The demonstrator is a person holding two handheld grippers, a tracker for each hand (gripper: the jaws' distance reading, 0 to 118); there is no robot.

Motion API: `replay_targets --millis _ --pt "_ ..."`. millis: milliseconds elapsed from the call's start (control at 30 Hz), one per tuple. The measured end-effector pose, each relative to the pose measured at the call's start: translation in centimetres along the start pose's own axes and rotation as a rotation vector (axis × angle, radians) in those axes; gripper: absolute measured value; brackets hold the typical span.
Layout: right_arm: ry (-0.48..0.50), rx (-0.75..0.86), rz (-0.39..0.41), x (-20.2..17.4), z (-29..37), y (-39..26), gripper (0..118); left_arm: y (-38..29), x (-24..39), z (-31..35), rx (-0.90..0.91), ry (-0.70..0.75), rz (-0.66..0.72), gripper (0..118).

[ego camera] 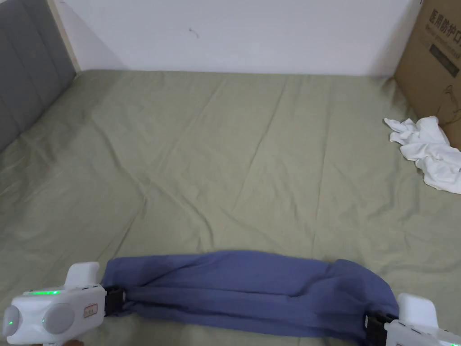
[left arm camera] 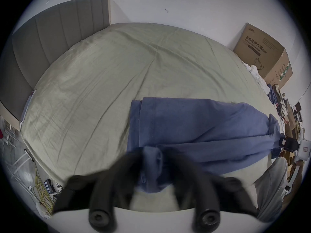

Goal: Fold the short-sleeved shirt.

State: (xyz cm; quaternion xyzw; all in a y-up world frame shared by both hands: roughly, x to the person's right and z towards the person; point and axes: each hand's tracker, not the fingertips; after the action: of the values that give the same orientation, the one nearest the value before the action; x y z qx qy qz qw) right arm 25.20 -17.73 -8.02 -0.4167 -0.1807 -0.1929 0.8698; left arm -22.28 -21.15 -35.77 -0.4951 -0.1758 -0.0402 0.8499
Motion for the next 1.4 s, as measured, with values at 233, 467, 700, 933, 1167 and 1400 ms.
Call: replay_targets --millis 233,467,700,933,1167,1400 --pt "0.035 0.266 0.093 -2.9 6.7 5.7 108 4.1 1.5 6.5 0.225 -0.057 -0.002 105" --pt "-0.004 0.578 0.180 -7.4 11.9 10.8 109 8.6 4.5 13.1 0.536 -0.067 0.005 117" --pt "-0.071 0.676 0.243 -10.7 11.8 12.1 104 9.8 7.1 14.8 0.739 0.044 -0.016 115" --pt "-0.116 0.743 0.234 -11.7 10.9 11.4 2 9.0 8.0 13.5 0.733 0.011 -0.001 5" --pt "-0.103 0.720 0.248 -11.7 10.2 11.4 2 8.1 6.1 11.0 0.590 -0.099 0.017 4" --pt "-0.081 0.676 0.247 -11.5 9.2 11.4 2 6.8 -0.6 5.8 0.265 -0.208 0.078 5"
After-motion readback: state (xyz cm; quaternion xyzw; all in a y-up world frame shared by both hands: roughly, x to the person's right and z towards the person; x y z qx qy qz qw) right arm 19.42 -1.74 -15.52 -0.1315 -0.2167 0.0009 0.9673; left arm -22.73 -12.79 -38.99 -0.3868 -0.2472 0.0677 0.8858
